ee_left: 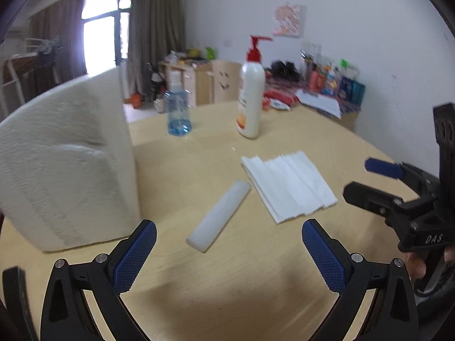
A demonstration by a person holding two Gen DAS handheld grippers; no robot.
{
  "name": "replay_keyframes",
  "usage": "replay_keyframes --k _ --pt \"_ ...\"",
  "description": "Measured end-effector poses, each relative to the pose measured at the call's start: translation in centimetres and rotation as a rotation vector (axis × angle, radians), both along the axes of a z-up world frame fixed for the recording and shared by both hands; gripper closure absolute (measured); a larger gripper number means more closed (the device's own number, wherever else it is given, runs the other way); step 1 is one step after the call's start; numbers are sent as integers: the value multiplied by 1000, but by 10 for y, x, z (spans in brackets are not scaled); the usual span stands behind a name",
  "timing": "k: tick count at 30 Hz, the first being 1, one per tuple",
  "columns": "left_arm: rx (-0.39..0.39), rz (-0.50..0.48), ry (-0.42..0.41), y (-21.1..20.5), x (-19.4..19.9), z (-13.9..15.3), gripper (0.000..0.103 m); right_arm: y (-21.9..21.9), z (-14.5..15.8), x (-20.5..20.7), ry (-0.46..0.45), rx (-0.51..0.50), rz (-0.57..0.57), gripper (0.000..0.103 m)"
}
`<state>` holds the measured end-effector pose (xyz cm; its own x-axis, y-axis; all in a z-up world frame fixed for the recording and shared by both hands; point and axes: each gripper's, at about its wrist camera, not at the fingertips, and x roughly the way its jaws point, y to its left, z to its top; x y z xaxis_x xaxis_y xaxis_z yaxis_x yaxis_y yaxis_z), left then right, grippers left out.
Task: Organize soft objects
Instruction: 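Reach for and grasp the white foam strip with the left tool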
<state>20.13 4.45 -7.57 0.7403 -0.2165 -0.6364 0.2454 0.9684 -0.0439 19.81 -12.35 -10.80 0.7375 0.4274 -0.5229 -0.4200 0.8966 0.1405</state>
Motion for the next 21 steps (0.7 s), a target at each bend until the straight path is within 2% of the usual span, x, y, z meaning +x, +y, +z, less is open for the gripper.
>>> replay_keyframes --k 2,5,10,15,19,21 --pt "22 -18 19 -1 5 -3 1 1 -2 3 10 1 -1 0" --pt "31 -40 42 1 12 -7 7 3 -6 7 23 -5 -1 0" --pt "-30 -109 102 5 23 -14 17 6 -9 13 41 0 8 0" --pt "-30 -95 121 10 30 -21 29 7 -11 15 52 13 23 0" --pt "-29 -82 143 14 33 -25 34 8 -11 14 46 17 38 0" --pt "-26 -84 157 15 35 -27 45 10 -10 13 42 7 42 0"
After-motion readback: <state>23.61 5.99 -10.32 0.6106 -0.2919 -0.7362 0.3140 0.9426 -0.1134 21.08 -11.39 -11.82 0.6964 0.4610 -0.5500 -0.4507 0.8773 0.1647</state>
